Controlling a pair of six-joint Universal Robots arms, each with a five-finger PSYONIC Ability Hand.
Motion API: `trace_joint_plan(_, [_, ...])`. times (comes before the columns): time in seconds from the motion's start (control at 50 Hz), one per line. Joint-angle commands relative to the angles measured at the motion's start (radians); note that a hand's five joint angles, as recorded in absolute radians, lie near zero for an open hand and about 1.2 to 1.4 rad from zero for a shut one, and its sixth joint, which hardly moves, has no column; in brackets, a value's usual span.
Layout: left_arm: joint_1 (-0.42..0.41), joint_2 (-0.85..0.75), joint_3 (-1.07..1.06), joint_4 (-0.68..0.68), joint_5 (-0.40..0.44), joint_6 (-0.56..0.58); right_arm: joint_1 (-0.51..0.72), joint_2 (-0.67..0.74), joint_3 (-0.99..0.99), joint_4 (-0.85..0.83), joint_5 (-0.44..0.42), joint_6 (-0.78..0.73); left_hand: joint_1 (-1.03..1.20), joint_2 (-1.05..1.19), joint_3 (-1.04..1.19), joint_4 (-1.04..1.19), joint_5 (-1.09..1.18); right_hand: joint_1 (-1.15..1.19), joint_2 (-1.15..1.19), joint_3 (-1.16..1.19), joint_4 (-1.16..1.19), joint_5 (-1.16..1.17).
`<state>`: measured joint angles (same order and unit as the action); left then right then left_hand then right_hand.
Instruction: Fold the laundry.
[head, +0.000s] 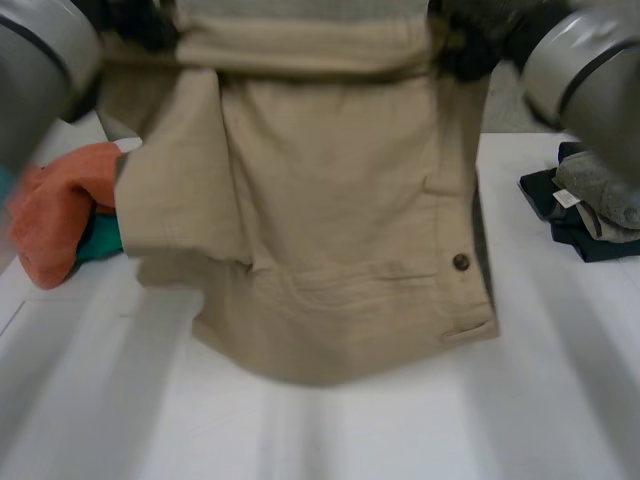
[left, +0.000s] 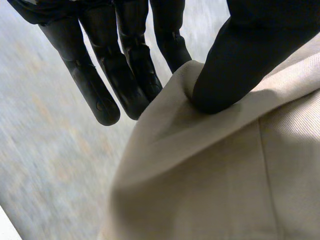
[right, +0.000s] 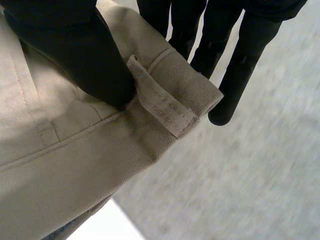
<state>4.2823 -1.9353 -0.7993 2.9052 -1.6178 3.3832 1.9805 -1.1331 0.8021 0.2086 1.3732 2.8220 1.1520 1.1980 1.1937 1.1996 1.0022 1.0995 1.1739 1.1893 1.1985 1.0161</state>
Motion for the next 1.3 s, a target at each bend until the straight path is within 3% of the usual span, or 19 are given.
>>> trace_joint_plan(0.02, [0.034, -0.365, 0.149, 0.215, 0.033, 0.041, 0.009, 0.268, -0.038, -0.254, 0.170, 0.014, 0.244, 0.198, 0.203, 0.197, 0.220, 0.297, 0.222, 0.207, 0.198, 0.206])
trace_joint_plan(0.06, [0.046, -0.457, 0.202, 0.323, 0.071, 0.018, 0.009, 0.358, -0.075, -0.352, 0.260, -0.025, 0.244, 0.198, 0.203, 0.197, 0.220, 0.297, 0.222, 0.207, 0.198, 0.206])
trace_joint_plan(0.08, [0.047, -0.477, 0.216, 0.359, 0.087, 0.004, 0.009, 0.384, -0.089, -0.383, 0.292, -0.042, 0.082, 0.036, 0.040, 0.034, 0.057, 0.297, 0.222, 0.207, 0.198, 0.206])
trace_joint_plan(0.1, [0.048, -0.487, 0.227, 0.391, 0.096, -0.013, 0.009, 0.409, -0.101, -0.412, 0.319, -0.059, -0.237, -0.283, -0.278, -0.284, -0.261, 0.003, -0.072, -0.087, -0.096, -0.088])
trace_joint_plan(0.14, [0.048, -0.491, 0.236, 0.458, 0.108, -0.063, 0.018, 0.464, -0.124, -0.483, 0.352, -0.102, -0.977, -1.023, -1.019, -1.025, -1.002, -0.925, -0.999, -1.015, -1.024, -1.016])
trace_joint_plan(0.26, [0.045, -0.409, 0.189, 0.451, 0.036, -0.108, 0.017, 0.428, -0.094, -0.443, 0.290, -0.087, -0.977, -1.023, -1.019, -1.025, -1.002, -0.925, -0.999, -1.015, -1.024, -1.016])
trace_joint_plan(0.36, [0.051, -0.234, -0.030, 0.404, -0.043, -0.068, -0.015, 0.261, 0.033, -0.287, 0.163, -0.052, -0.977, -1.023, -1.019, -1.025, -1.002, -0.925, -0.999, -1.015, -1.024, -1.016])
trace_joint_plan(0.42, [0.053, -0.147, -0.159, 0.381, -0.047, -0.041, -0.031, 0.176, 0.110, -0.195, 0.100, -0.074, -0.977, -1.023, -1.019, -1.025, -1.002, -0.925, -0.999, -1.015, -1.024, -1.016])
trace_joint_plan(0.5, [0.048, -0.009, -0.386, 0.300, -0.011, -0.010, -0.057, 0.047, 0.253, -0.045, 0.011, -0.145, -0.669, -0.715, -0.711, -0.717, -0.694, -0.925, -0.999, -1.015, -1.024, -1.016])
trace_joint_plan(0.52, [0.045, 0.043, -0.475, 0.252, 0.015, 0.001, -0.067, 0.003, 0.316, 0.016, -0.009, -0.176, -0.529, -0.575, -0.571, -0.577, -0.554, -0.882, -0.956, -0.971, -0.981, -0.973])
trace_joint_plan(0.58, [0.037, 0.107, -0.595, 0.177, 0.062, 0.011, -0.084, -0.051, 0.411, 0.104, -0.040, -0.219, -0.384, -0.430, -0.426, -0.432, -0.409, -0.758, -0.832, -0.848, -0.857, -0.849])
trace_joint_plan(0.6, [0.036, 0.142, -0.669, 0.128, 0.094, 0.008, -0.097, -0.075, 0.474, 0.154, -0.054, -0.246, -0.244, -0.290, -0.286, -0.292, -0.269, -0.665, -0.739, -0.754, -0.764, -0.756])
trace_joint_plan(0.68, [0.030, 0.183, -0.822, 0.040, 0.171, 0.010, -0.120, -0.102, 0.617, 0.239, -0.085, -0.315, -0.143, -0.189, -0.185, -0.191, -0.168, -0.321, -0.395, -0.410, -0.420, -0.412])
trace_joint_plan(0.78, [0.036, 0.141, -0.900, 0.031, 0.211, 0.011, -0.137, -0.077, 0.742, 0.178, -0.132, -0.355, -0.210, -0.256, -0.252, -0.258, -0.235, -0.291, -0.365, -0.381, -0.390, -0.382])
trace_joint_plan(0.88, [0.053, 0.009, -0.851, 0.066, 0.182, 0.016, -0.135, 0.012, 0.781, 0.020, -0.158, -0.343, -0.559, -0.605, -0.601, -0.607, -0.584, -0.481, -0.556, -0.571, -0.580, -0.573])
trace_joint_plan(0.96, [0.054, -0.069, -0.781, 0.088, 0.141, 0.012, -0.132, 0.058, 0.775, -0.127, -0.157, -0.306, -0.639, -0.685, -0.681, -0.686, -0.664, -0.651, -0.725, -0.741, -0.750, -0.742])
trace_joint_plan(1.1, [0.045, -0.165, -0.675, 0.118, 0.098, 0.015, -0.121, 0.096, 0.763, -0.305, -0.141, -0.282, -0.657, -0.703, -0.698, -0.704, -0.681, -0.670, -0.744, -0.759, -0.769, -0.761])
trace_joint_plan(1.3, [0.016, -0.283, -0.563, 0.166, 0.069, 0.048, -0.094, 0.153, 0.701, -0.396, -0.134, -0.286, -0.613, -0.659, -0.654, -0.660, -0.637, -0.623, -0.697, -0.712, -0.722, -0.714])
